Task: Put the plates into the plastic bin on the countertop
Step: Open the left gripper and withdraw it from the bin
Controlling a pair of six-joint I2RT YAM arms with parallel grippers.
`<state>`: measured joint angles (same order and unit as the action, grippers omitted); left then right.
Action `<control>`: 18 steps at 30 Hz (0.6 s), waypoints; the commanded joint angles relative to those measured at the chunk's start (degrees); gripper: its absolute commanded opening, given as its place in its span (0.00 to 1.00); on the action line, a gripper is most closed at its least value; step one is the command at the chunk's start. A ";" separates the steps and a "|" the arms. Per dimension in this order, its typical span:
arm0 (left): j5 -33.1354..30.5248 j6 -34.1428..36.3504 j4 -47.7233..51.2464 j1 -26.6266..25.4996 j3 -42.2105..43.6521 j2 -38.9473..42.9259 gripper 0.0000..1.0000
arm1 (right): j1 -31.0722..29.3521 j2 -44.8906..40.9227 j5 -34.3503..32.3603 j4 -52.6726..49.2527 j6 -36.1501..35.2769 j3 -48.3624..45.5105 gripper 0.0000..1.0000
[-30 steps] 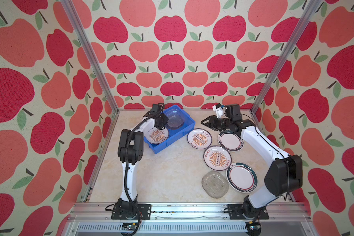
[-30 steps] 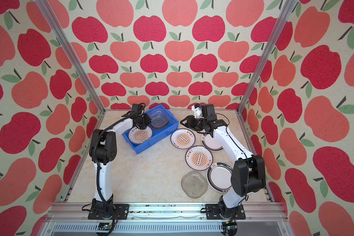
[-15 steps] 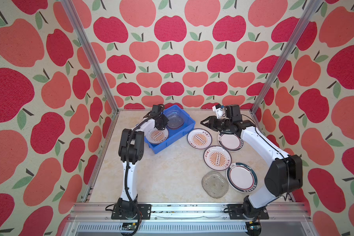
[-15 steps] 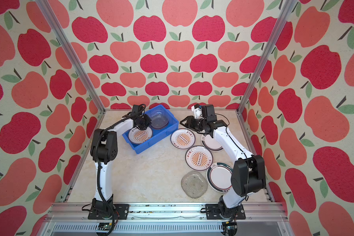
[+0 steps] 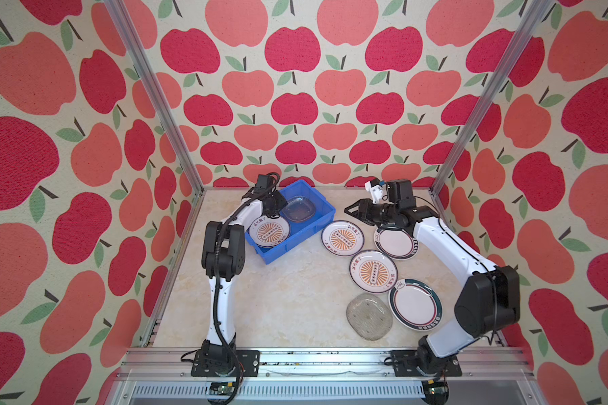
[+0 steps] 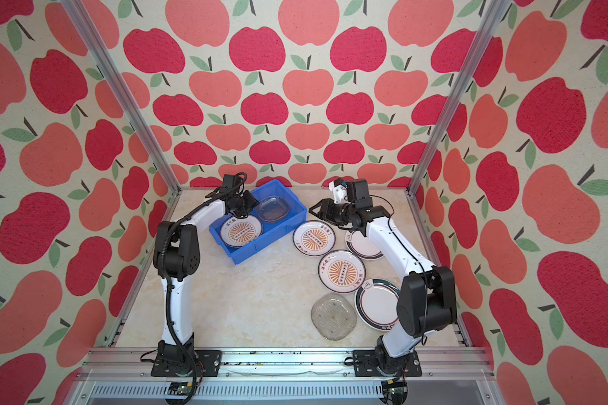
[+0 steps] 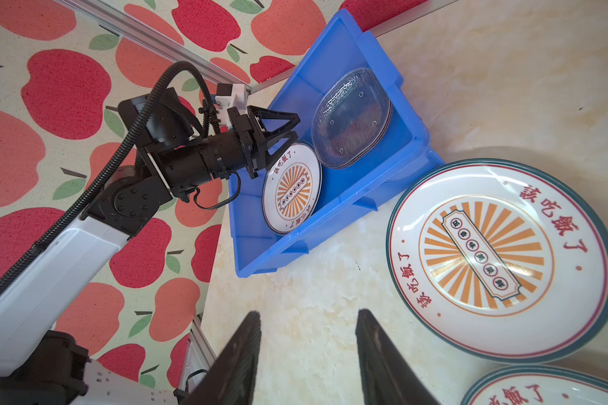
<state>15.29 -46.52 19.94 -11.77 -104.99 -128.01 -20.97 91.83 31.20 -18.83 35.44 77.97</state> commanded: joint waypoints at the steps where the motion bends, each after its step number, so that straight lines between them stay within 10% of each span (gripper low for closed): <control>1: -1.64 6.82 1.22 -0.97 -1.51 4.09 0.81 | 0.42 -1.39 0.37 -0.50 -1.22 1.01 0.48; 2: -2.37 8.65 1.61 -1.57 -1.83 5.16 0.99 | 0.41 -1.29 -0.18 -1.40 -2.29 1.36 0.48; 18: 11.87 21.50 -2.67 -17.41 20.41 30.97 0.99 | 4.07 -18.82 -18.36 -14.12 -8.90 -17.06 0.49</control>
<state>25.23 -30.17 14.31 -25.47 -88.60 -99.07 -18.63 76.09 18.76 -27.33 28.91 64.10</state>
